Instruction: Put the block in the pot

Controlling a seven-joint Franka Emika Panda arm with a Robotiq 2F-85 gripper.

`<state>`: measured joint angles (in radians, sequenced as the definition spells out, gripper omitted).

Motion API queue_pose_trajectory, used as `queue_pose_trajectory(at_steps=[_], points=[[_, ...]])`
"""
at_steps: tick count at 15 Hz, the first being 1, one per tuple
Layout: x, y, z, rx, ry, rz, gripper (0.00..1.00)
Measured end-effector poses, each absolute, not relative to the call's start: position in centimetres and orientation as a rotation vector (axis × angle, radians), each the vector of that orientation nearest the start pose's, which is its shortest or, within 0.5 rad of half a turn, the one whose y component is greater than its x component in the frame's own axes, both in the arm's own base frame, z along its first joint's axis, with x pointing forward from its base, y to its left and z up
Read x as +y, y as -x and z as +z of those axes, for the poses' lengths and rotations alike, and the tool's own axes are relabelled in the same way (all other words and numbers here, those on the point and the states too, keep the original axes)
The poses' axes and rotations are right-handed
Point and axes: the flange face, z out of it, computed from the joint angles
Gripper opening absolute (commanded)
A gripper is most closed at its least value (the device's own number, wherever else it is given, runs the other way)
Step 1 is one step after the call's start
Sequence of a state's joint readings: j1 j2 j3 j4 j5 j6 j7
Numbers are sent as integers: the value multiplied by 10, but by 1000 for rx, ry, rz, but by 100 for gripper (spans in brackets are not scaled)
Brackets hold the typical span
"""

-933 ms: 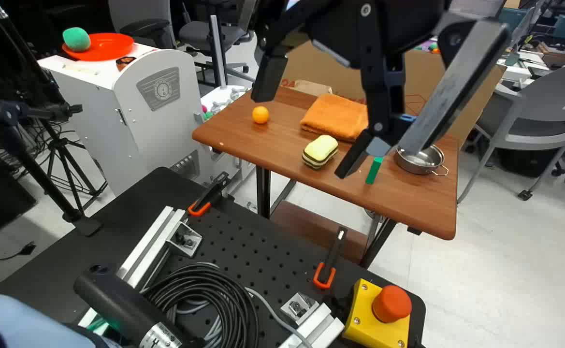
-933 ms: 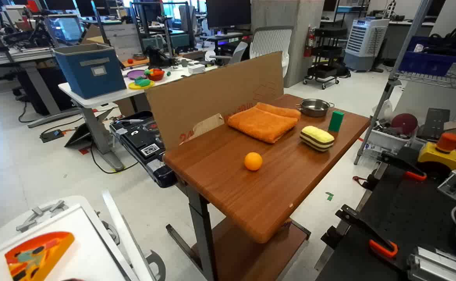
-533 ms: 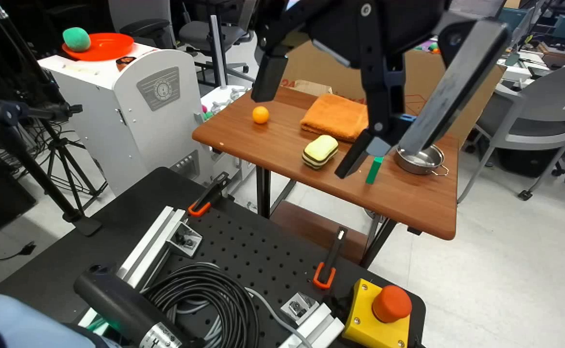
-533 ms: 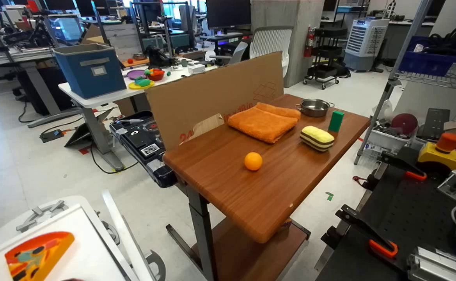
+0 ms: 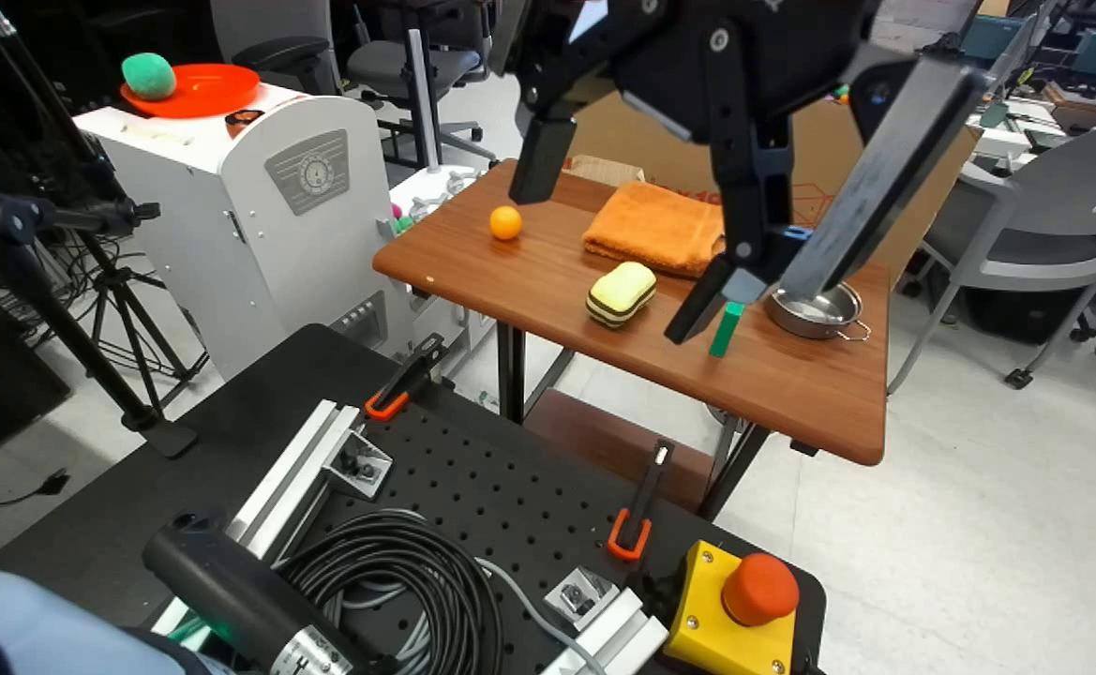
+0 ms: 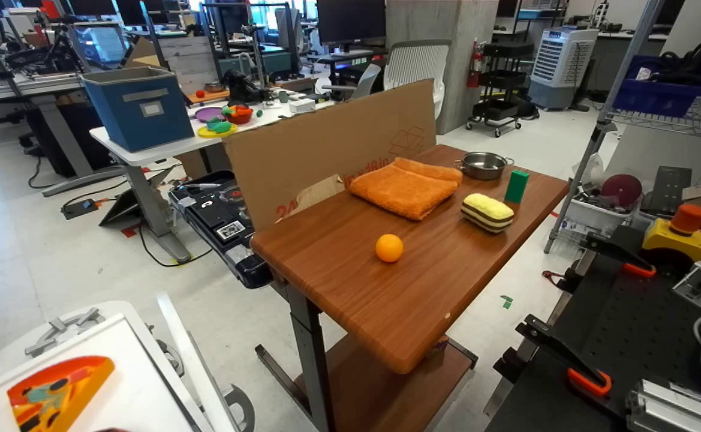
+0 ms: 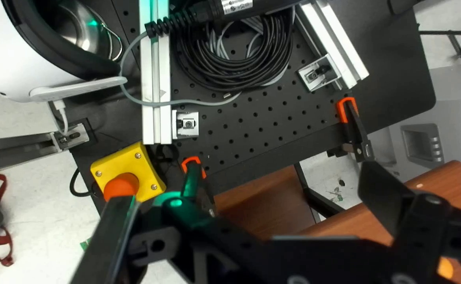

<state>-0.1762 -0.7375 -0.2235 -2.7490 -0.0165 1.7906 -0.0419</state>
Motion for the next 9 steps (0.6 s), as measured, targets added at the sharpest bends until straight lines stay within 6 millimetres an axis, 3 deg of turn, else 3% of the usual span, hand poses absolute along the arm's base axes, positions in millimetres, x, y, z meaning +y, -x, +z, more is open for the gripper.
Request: queue_pose_trajectory(at_steps=[4,9], points=[[-111,-314,372,413,2968,189,100],[-93,-376,328,310,3028,91,100]])
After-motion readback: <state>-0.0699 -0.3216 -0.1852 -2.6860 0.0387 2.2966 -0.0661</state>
